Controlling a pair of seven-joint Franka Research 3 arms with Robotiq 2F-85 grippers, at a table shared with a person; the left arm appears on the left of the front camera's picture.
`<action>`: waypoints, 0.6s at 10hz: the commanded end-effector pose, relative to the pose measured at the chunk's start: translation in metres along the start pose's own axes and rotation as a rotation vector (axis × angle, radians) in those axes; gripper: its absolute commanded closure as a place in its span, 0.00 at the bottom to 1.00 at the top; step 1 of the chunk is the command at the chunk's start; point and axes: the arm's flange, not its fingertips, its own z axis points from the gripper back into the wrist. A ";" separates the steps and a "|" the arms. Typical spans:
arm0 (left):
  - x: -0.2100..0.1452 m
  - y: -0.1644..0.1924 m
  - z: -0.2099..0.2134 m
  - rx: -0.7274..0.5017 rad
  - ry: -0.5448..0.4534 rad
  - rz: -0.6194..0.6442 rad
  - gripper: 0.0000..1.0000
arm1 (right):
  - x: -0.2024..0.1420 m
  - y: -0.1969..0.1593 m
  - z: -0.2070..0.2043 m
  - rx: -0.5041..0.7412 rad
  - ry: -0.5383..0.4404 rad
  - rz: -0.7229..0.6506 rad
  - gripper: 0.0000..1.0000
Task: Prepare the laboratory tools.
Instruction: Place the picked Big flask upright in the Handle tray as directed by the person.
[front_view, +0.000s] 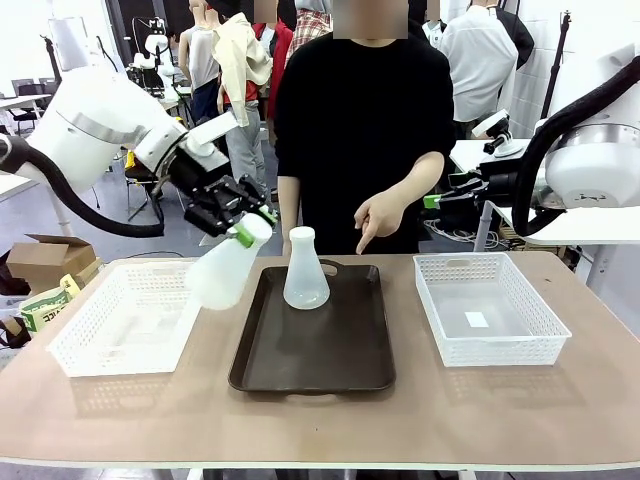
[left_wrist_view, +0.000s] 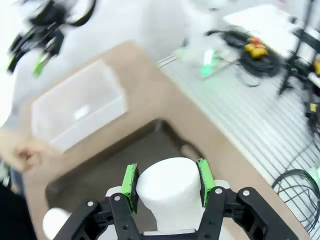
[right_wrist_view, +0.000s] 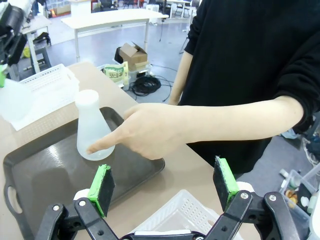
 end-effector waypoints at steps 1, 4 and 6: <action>-0.009 0.010 0.007 -0.083 -0.049 -0.085 1.00 | 0.001 0.000 0.001 -0.002 0.015 -0.010 0.00; -0.013 0.013 0.009 0.092 -0.061 -0.113 1.00 | 0.001 0.000 0.001 -0.002 0.015 -0.010 0.00; -0.017 0.005 0.000 -0.056 -0.069 -0.110 1.00 | 0.001 0.000 0.001 -0.002 0.015 -0.010 0.00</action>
